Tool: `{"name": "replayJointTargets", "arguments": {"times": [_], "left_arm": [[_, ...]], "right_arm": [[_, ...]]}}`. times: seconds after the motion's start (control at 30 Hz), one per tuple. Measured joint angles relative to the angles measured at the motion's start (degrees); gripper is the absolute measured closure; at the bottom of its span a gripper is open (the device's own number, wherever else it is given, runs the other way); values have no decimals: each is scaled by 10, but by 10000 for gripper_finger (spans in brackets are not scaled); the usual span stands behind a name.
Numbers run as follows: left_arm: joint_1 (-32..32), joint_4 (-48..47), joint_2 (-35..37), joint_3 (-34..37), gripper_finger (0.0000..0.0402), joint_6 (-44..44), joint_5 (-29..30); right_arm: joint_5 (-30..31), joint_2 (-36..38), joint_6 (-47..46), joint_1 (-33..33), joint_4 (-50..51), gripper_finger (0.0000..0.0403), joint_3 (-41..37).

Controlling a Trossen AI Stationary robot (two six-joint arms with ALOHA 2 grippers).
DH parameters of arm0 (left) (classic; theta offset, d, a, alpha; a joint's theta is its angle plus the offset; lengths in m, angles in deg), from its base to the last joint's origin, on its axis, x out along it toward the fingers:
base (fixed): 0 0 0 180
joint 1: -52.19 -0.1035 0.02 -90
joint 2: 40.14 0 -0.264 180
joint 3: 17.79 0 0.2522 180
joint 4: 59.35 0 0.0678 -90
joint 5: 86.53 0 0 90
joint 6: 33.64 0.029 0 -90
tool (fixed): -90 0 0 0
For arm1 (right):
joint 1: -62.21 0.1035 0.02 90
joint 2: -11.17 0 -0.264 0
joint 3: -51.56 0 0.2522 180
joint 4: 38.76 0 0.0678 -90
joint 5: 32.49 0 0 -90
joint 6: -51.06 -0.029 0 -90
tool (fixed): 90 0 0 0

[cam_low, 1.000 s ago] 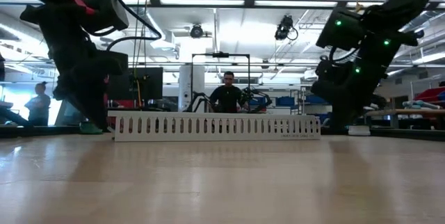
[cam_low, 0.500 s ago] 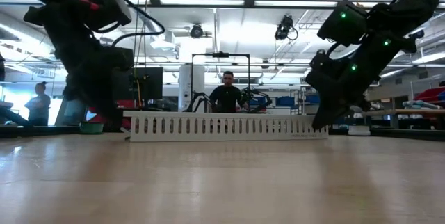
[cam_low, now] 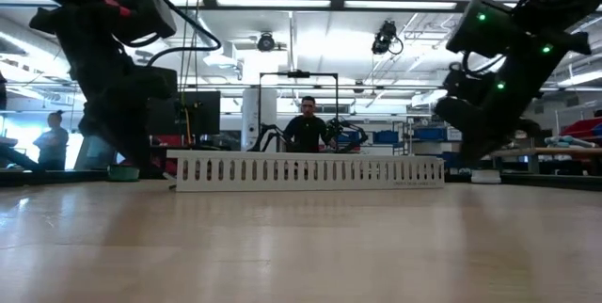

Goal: Ziptie cables
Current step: Close the white cable duct using the cover

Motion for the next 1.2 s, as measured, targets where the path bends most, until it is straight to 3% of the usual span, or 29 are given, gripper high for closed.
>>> {"name": "replayJointTargets", "arguments": {"times": [0.1,0.23,0.33,0.83,1.2], "left_arm": [[0,5,0,0,401,0,0],[0,24,0,1,401,15,8],[0,44,0,2,401,27,7],[0,36,0,2,401,31,15],[0,-51,1,-1,401,14,6]], "right_arm": [[-7,-23,44,-20,-68,403,0],[-89,-68,104,-51,-159,402,0],[-104,-87,115,-58,-191,402,0],[-125,-71,124,-50,-182,402,-1],[-114,-70,123,-49,-163,402,1]]}}
